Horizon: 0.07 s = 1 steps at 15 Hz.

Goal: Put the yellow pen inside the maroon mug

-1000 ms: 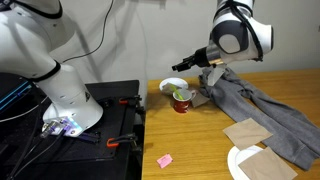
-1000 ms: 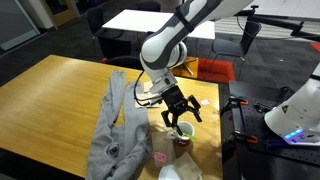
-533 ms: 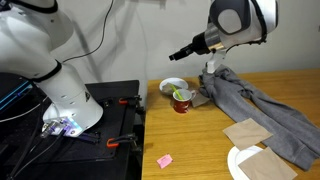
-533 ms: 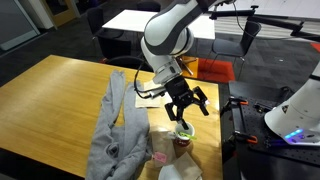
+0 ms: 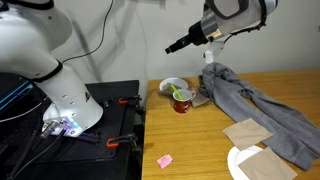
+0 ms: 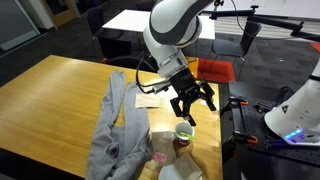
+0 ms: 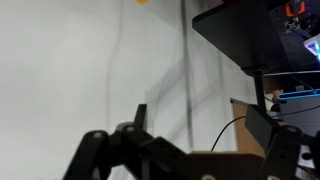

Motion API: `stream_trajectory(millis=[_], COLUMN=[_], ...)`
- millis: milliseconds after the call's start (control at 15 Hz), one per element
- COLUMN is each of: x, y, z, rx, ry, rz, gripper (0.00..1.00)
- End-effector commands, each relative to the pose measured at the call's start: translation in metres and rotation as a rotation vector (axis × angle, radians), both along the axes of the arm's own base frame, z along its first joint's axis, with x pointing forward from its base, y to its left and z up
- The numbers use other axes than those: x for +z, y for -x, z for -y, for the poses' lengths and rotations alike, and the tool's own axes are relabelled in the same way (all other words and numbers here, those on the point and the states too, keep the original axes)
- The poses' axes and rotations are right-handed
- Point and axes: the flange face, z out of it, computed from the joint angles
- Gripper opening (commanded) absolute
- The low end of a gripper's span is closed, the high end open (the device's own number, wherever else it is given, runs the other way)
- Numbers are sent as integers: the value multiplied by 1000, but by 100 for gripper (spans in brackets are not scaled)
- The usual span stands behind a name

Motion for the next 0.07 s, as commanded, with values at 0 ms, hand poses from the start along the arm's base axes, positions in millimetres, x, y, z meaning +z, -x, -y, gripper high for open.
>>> stream_trajectory(millis=[0], x=[-2], y=[0], z=[1], rx=[-1], ry=[0], rz=[-5], gripper=[100])
